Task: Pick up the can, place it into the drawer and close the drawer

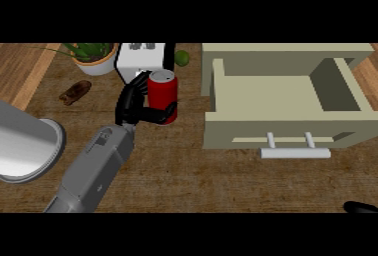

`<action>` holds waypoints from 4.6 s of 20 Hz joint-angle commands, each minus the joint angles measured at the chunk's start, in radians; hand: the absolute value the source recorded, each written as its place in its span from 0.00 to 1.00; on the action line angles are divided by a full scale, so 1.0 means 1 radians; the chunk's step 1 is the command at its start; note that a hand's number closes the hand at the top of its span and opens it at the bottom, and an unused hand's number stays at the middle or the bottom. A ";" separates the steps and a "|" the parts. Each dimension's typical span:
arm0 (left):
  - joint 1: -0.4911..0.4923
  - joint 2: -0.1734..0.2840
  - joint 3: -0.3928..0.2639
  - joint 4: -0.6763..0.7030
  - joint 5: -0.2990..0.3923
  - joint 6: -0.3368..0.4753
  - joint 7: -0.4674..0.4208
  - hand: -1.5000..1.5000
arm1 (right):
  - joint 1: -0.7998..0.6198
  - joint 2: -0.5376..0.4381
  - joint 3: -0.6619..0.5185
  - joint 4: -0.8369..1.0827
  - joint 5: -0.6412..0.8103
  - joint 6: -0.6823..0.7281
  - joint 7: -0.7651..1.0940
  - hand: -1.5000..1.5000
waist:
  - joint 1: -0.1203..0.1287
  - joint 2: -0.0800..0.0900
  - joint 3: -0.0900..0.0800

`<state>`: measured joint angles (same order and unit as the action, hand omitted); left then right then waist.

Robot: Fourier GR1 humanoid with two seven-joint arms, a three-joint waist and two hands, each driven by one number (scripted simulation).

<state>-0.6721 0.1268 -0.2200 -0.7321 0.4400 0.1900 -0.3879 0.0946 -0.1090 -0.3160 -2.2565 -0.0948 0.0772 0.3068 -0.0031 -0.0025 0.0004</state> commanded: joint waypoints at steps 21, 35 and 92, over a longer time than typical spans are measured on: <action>-0.601 -0.092 0.049 -0.095 -0.139 0.209 0.607 1.00 | -0.067 -0.030 -0.021 -0.007 0.012 -0.025 0.071 0.00 | -0.012 0.004 0.000; -0.836 -0.127 -0.028 0.264 -0.045 0.275 0.519 1.00 | -0.077 -0.038 -0.011 0.009 -0.029 0.015 0.045 0.00 | -0.069 0.018 0.002; -0.966 -0.053 -0.049 0.421 0.127 0.402 0.454 0.00 | -0.666 -0.115 0.449 1.045 1.033 -0.313 -0.311 0.00 | 0.020 0.008 0.000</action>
<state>-1.6313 0.0458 -0.2703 -0.2924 0.5798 0.5877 0.0140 -0.5060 -0.2567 0.1430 -1.3467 0.8931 -0.1658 0.0160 0.0103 0.0120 0.0010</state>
